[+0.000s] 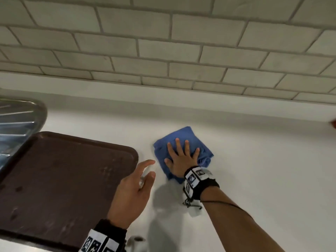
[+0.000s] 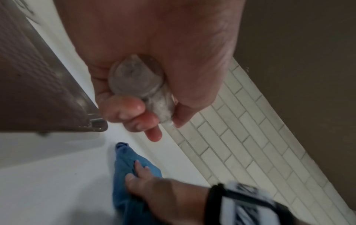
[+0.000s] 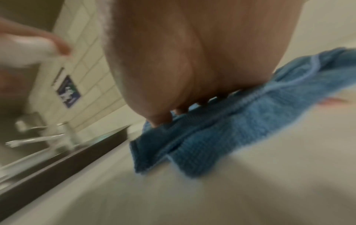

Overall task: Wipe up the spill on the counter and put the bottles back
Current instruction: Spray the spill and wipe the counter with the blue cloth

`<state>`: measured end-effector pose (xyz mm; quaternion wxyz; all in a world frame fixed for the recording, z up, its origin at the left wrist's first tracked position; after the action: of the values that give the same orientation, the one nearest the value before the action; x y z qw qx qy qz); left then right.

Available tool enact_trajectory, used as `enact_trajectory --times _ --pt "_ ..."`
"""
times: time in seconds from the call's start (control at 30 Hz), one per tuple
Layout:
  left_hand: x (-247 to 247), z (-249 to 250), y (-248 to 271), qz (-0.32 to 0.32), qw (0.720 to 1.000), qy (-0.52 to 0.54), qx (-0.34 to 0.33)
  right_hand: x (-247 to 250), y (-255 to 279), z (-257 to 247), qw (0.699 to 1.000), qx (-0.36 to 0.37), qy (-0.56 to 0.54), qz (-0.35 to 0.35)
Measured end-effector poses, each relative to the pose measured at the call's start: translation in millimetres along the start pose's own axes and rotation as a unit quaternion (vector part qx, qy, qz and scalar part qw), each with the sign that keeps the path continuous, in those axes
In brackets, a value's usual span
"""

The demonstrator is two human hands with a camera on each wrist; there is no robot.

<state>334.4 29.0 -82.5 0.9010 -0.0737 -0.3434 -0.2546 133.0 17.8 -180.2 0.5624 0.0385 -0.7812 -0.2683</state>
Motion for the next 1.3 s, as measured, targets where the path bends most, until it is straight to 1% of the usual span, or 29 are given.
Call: enact_trajectory --times 0.1,0.17,0.2,0.23,0.3,0.4,0.5,0.57,0.63,0.67,0.73,0.77,0.8,0.87,0.9,1.0,1.07,1.13,1.2,1.27,1.3 --pt "4.1 -6.3 -0.3 -0.001 1.0 0.006 0.007 -31.8 55.5 -31.1 0.994 0.095 0.048 0.04" --pt "2.4 -4.9 -3.4 -0.011 1.0 0.013 0.015 -53.1 97.9 -31.7 0.989 0.123 0.054 0.064" --pt "1.0 -2.6 -4.6 -0.016 1.0 0.016 0.019 -61.6 117.4 -25.5 0.988 0.124 0.056 0.07" --pt "-0.5 0.3 -5.8 -0.017 1.0 0.016 0.019 -68.3 134.6 -15.0 0.989 0.118 0.052 0.072" --pt "-4.2 8.8 -7.0 -0.021 1.0 0.011 0.01 -74.7 160.5 18.5 0.995 0.079 0.029 0.061" --pt "-11.7 18.1 -4.6 -0.028 1.0 0.007 0.002 -68.8 177.5 86.3 0.998 -0.021 -0.024 0.05" --pt "-17.6 25.5 1.5 -0.033 0.999 0.005 -0.006 -45.4 160.7 153.3 0.99 -0.122 -0.029 0.058" --pt "-20.4 33.1 8.1 -0.028 0.999 0.005 -0.014 -25.3 135.7 174.7 0.984 -0.163 -0.045 0.05" --pt "-23.9 42.4 16.2 -0.02 1.0 0.005 -0.016 -13.4 113.4 168.7 0.983 -0.167 -0.06 0.04" --pt "-26.2 47.4 20.0 -0.019 1.0 0.004 -0.014 -12.4 109.1 157.2 0.986 -0.152 -0.059 0.039" --pt "-33.2 57.2 26.7 -0.021 1.0 -0.004 -0.008 -23.4 116.4 130.6 0.995 -0.089 -0.04 0.038" --pt "-38.0 62.0 29.3 -0.024 1.0 -0.011 -0.006 -33.3 129.9 119.6 0.998 -0.053 -0.025 0.038" --pt "-43.6 67.4 31.9 -0.03 0.999 -0.018 -0.003 -44.5 148.3 113.0 0.998 -0.024 -0.007 0.058" --pt "-57.0 79.3 38.2 -0.035 0.999 -0.023 0.002 -70.0 195.0 114.0 0.996 0.012 0.004 0.089" --pt "-63.7 85.8 41.6 -0.034 0.999 -0.024 0.001 -82.0 221.1 121.2 0.996 0.017 0.005 0.093" --pt "-83.9 106.9 50.8 -0.044 0.999 -0.023 -0.005 -107.7 288.0 171.8 0.994 -0.013 -0.017 0.105" --pt "-98.8 119.2 58.8 -0.057 0.998 -0.025 -0.01 -108.0 310.2 224.2 0.993 -0.08 -0.04 0.08" --pt "-110.9 130.9 66.9 -0.068 0.997 -0.028 -0.015 -94.3 309.5 271.4 0.987 -0.139 -0.039 0.077" --pt "-119.1 139.5 74.0 -0.073 0.997 -0.024 -0.014 -80.0 292.5 298.2 0.982 -0.164 -0.069 0.07" --pt "-124.6 146.6 81.1 -0.07 0.997 -0.021 -0.011 -67.4 268.1 302.1 0.975 -0.185 -0.091 0.088" --pt "-126.7 149.6 84.7 -0.067 0.997 -0.023 -0.011 -63.4 256.4 293.2 0.974 -0.183 -0.094 0.089"
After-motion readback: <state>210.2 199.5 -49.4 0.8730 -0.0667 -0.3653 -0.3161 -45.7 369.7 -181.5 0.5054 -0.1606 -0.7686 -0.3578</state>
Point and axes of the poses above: each hand's wrist, its own y-axis away from the middle knuckle, its own x-axis out of the back of the hand, z = x × y, the point moved 5 cm from there along -y, towards the middle knuckle, and after that the axes turned 4 degrees about -y, right-handed, at the moved point
